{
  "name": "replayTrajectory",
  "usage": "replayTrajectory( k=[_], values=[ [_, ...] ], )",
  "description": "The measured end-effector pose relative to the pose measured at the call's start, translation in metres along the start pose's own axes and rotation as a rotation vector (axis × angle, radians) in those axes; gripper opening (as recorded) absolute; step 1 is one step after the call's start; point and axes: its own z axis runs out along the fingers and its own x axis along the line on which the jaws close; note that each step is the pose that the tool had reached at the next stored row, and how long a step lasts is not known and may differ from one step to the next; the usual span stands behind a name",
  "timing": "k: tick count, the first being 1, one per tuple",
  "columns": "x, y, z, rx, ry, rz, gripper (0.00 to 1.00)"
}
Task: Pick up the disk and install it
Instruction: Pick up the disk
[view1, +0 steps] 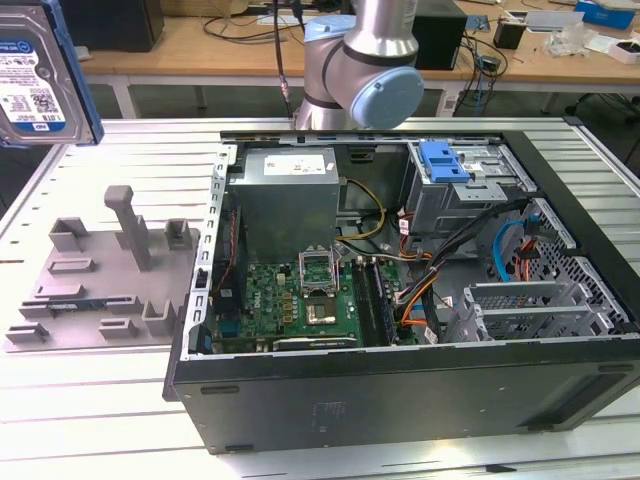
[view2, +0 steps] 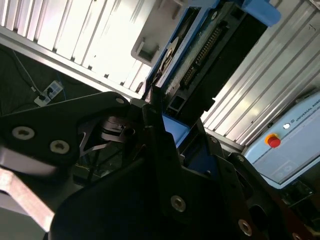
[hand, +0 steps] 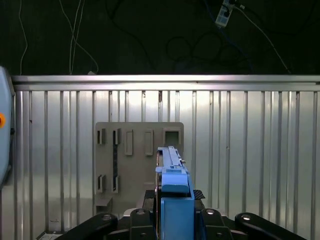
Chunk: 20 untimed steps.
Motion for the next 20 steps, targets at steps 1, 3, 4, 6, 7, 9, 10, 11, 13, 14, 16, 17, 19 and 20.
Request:
replayTrajectory(
  k=[1, 3, 4, 6, 7, 9, 10, 11, 13, 14, 16, 17, 19, 20],
  values=[
    [0.0015, -0.0032, -0.0003, 0.0, 0.0, 0.0, 0.37],
    [0.0082, -0.0133, -0.0034, -0.0007, 0.0, 0.0, 0.37],
    [0.0108, -0.0159, -0.0048, -0.0011, 0.0001, 0.0, 0.37],
    [0.0147, -0.0195, -0.0069, -0.0017, 0.0003, 0.0, 0.37],
    [0.017, -0.0216, -0.008, -0.002, 0.0003, 0.0, 0.37],
    [0.0217, -0.0259, -0.0097, -0.0029, 0.0003, 0.0, 0.37],
    [0.0259, -0.0301, -0.0109, -0.0035, 0.0004, 0.0, 0.37],
    [0.0285, -0.0328, -0.0115, -0.0038, 0.0003, 0.0, 0.37],
    [0.0358, -0.0404, -0.0133, -0.0048, 0.0003, 0.0, 0.37],
    [0.0423, -0.0473, -0.0147, -0.0058, 0.0003, 0.0, 0.37],
    [0.0516, -0.0581, -0.0166, -0.0074, 0.0003, 0.0, 0.37],
    [0.0553, -0.0626, -0.0172, -0.008, 0.0003, 0.0, 0.37],
    [0.0636, -0.0725, -0.0184, -0.0097, 0.0002, 0.0, 0.37],
    [0.0662, -0.0757, -0.0188, -0.0104, 0.0003, -0.001, 0.37]
  ],
)
